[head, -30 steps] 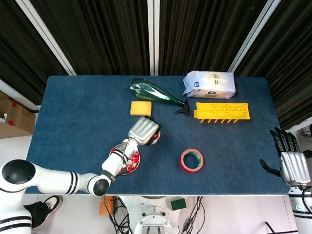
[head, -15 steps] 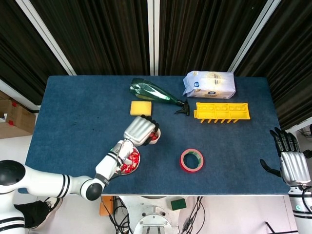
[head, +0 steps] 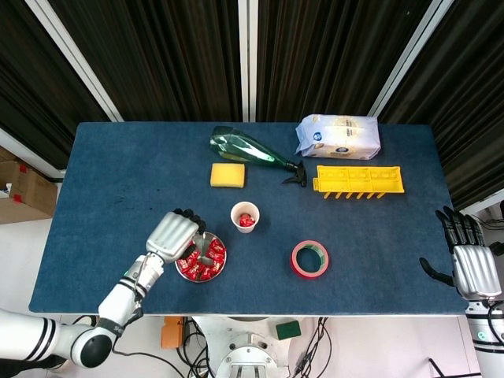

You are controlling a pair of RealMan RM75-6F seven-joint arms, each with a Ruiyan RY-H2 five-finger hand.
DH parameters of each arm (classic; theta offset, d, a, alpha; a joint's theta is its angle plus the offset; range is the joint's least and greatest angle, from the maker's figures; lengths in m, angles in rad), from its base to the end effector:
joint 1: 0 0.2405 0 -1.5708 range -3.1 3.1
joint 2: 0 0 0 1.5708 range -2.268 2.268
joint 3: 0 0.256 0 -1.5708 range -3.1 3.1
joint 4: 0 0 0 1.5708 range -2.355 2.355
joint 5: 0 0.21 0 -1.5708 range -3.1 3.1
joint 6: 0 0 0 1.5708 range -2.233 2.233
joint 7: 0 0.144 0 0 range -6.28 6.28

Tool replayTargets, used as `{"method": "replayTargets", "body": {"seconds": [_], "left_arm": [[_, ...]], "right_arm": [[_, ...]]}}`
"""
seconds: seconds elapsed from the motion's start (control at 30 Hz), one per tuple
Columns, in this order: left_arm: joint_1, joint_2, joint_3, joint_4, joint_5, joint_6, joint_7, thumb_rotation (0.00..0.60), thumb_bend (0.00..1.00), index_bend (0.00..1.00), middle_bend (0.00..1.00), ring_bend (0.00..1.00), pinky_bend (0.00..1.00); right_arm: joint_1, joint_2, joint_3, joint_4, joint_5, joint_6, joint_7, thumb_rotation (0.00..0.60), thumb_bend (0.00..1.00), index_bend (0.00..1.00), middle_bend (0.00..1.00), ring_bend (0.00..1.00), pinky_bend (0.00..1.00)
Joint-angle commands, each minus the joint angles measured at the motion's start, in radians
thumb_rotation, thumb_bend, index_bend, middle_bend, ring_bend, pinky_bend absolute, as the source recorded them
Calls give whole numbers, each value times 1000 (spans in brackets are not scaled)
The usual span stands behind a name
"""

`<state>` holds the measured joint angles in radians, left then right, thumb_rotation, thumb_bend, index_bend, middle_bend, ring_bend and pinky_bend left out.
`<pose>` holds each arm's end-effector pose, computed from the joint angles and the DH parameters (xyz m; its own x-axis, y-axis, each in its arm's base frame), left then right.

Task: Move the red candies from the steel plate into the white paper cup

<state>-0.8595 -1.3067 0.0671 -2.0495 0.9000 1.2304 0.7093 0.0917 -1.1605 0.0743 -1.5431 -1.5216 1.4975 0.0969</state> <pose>-0.1136 0.2668 0.0309 0.6148 0.2906 0.7332 0.7645 -0.4480 -0.4635 -0.3142 -0.1890 0.1562 0.3292 0.0363 0.9436 -0.9431 -0.0358 0.3305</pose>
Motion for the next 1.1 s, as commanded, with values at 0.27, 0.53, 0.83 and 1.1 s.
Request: {"method": "replayTargets", "body": {"seconds": [0.27, 0.53, 0.83, 1.1], "left_arm": [[111, -69, 94, 120, 177, -9, -52, 600, 325, 332, 307, 165, 292], [152, -112, 103, 197, 257, -41, -76, 600, 326, 259, 232, 128, 282], [180, -127, 79, 254, 276, -70, -84, 600, 326, 199, 171, 107, 278], [189, -128, 59, 271, 249, -114, -64, 600, 326, 193, 166, 107, 267]], "right_arm": [[0, -1, -6, 1, -9, 1, -2, 600, 233, 0, 14, 0, 0], [1, -5, -6, 1, -9, -2, -11, 600, 233, 0, 14, 0, 0], [3, -8, -6, 2, -4, -9, -18, 600, 233, 0, 14, 0, 0], [3, -8, -5, 1, -1, -9, -18, 600, 233, 0, 14, 0, 0]]}}
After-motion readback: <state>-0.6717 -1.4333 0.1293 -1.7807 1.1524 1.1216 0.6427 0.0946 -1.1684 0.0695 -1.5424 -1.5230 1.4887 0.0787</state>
